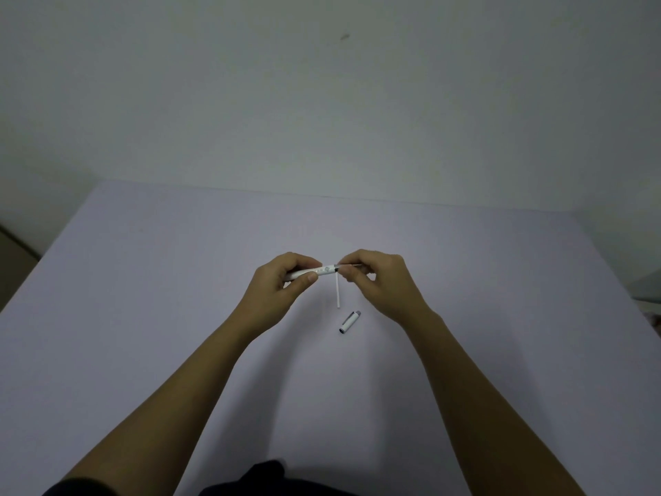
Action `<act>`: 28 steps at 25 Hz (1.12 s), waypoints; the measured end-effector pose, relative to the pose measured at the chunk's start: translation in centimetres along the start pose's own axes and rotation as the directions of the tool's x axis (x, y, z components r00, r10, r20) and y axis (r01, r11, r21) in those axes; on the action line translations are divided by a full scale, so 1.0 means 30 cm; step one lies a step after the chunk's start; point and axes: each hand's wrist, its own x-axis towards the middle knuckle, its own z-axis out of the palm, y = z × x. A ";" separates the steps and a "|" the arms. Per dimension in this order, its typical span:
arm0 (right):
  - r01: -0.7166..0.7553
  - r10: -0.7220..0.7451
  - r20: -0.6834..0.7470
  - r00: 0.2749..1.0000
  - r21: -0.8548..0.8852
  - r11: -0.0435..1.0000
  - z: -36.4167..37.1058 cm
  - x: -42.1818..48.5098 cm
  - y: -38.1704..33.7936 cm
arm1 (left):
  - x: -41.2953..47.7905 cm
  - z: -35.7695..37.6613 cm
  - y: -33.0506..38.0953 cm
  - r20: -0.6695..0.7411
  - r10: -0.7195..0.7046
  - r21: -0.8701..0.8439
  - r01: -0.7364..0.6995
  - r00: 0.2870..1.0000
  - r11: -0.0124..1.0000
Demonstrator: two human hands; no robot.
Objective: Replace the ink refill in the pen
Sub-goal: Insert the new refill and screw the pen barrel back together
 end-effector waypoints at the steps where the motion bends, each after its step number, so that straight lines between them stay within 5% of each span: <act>1: -0.021 0.021 -0.008 1.000 -0.015 1.000 0.003 0.000 0.001 | 0.001 0.000 0.000 -0.001 0.004 0.002 -0.004 1.000 1.000; 9: -0.103 0.101 0.023 0.995 0.086 0.991 0.006 0.018 0.032 | 0.003 -0.009 -0.013 -0.005 -0.021 -0.032 0.021 1.000 0.999; 12: -0.206 0.222 -0.121 0.967 0.131 0.970 0.035 0.017 0.103 | 0.005 -0.014 -0.019 -0.015 -0.042 -0.046 0.041 0.999 0.998; 16: -0.503 0.481 -0.203 0.853 -0.076 0.861 0.126 -0.028 0.258 | 0.014 -0.025 -0.028 -0.026 -0.059 -0.045 0.057 0.998 0.997; 20: -0.731 0.722 -0.121 0.681 -0.154 0.664 0.223 -0.074 0.358 | 0.027 -0.034 -0.041 -0.030 -0.087 -0.031 0.086 0.996 0.996; 23: -0.809 0.817 -0.045 0.574 -0.184 0.558 0.282 -0.080 0.378 | 0.035 -0.041 -0.055 -0.030 -0.096 -0.011 0.096 0.995 0.995; 28: -0.852 0.845 -0.117 0.522 -0.116 0.511 0.331 -0.082 0.377 | 0.036 -0.053 -0.078 -0.049 -0.123 -0.005 0.123 0.991 0.992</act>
